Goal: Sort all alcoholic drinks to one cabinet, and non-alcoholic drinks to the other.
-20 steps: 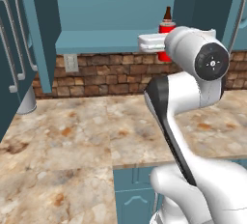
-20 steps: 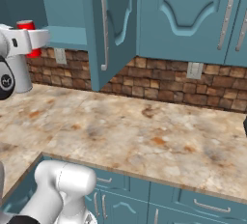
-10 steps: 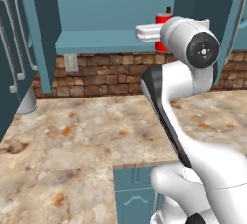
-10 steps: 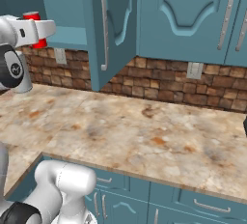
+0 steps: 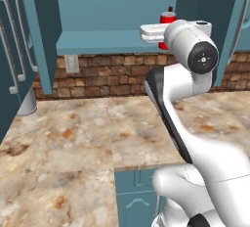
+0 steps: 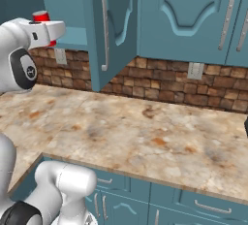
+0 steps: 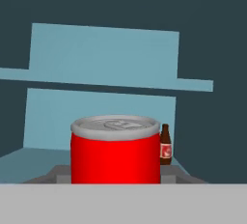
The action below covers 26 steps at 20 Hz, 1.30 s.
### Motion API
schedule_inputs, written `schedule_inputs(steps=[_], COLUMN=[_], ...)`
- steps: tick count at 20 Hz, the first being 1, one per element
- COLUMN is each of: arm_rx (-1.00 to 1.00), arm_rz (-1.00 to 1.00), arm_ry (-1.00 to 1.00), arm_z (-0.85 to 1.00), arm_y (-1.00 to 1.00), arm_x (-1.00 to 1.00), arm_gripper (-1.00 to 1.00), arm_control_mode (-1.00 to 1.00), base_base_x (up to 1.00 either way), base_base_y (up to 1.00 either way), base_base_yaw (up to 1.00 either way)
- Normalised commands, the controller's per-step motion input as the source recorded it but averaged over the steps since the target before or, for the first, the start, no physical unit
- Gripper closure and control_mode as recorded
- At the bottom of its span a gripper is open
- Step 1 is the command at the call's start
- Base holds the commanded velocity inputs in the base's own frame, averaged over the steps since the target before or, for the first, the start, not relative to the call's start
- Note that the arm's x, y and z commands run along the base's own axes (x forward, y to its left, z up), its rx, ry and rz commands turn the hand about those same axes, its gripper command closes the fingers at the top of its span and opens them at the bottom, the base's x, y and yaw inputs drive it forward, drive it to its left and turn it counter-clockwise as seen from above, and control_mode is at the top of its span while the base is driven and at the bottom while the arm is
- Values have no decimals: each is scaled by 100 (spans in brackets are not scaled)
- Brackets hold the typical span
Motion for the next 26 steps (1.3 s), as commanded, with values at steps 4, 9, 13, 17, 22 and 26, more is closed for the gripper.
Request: schedule_inputs(steps=[4,9,13,17,22,26], arm_rx=[3,3,0,0,0,0], arm_rz=[0,0,0,0,0,0], arm_ry=[0,1,0,0,0,2], arm_z=[0,0,-6,-9,-11,-13], arm_y=[-23,-13,-2,0,0,0], arm_x=[18,24,31,30,32,32], arm_gripper=[100,100,100,100,100,100], arm_control_mode=[-100,-100,-100,-100,-100,-100], base_base_x=[0,0,0,0,0,0], base_base_y=[0,0,0,0,0,0], base_base_yaw=[0,0,0,0,0,0])
